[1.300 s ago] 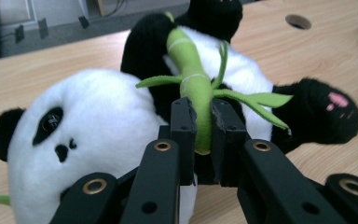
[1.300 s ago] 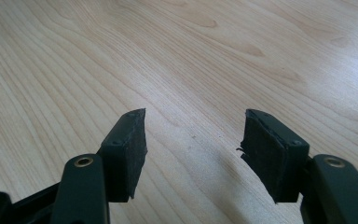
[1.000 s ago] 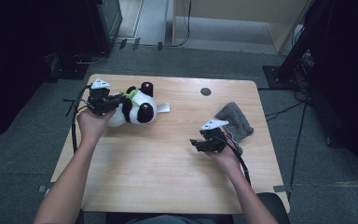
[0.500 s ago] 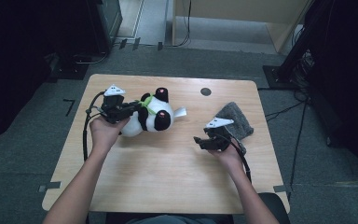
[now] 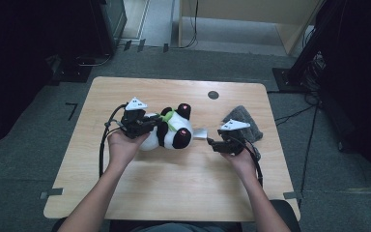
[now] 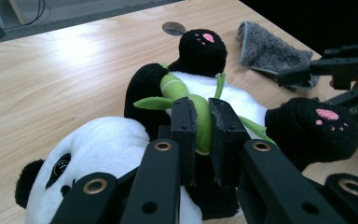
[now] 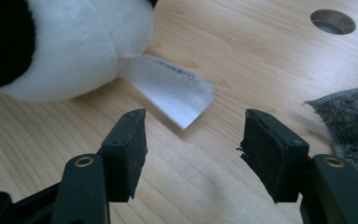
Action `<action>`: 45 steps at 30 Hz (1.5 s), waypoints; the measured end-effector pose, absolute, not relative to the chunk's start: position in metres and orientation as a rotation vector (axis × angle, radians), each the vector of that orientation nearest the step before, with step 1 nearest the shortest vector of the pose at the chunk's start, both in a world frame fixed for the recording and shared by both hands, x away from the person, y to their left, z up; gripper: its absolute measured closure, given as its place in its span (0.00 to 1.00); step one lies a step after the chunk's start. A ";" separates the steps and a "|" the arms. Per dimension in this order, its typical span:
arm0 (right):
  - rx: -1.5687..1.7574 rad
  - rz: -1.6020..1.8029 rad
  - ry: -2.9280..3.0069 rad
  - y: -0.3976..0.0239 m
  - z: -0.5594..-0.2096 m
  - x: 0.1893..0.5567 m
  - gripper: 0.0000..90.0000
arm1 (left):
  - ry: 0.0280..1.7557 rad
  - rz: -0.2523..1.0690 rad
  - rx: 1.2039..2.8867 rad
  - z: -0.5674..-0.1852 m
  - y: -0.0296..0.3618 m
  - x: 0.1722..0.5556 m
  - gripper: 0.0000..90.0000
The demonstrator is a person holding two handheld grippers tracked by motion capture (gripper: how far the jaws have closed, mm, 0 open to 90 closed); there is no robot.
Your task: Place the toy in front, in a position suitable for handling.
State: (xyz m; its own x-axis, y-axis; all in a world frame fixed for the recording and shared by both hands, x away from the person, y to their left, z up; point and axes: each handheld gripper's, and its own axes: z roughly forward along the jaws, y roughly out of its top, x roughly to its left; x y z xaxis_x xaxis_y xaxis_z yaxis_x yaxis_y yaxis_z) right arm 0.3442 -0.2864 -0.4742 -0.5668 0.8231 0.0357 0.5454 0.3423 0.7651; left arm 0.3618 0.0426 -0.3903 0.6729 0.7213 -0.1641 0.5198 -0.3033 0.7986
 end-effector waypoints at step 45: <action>1.454 1.099 1.934 -0.370 -0.474 0.366 0.44 | 0.890 0.297 1.927 -0.432 0.105 0.334 0.30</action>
State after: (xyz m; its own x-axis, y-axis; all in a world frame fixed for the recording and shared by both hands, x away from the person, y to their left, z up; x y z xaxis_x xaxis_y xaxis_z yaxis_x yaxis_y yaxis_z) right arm 0.3660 -0.3703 -0.4738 -0.3210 0.9430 0.0878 0.5578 0.1133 0.8222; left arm 0.3341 0.1046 -0.4317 0.7044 0.6922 -0.1567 0.4590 -0.2759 0.8445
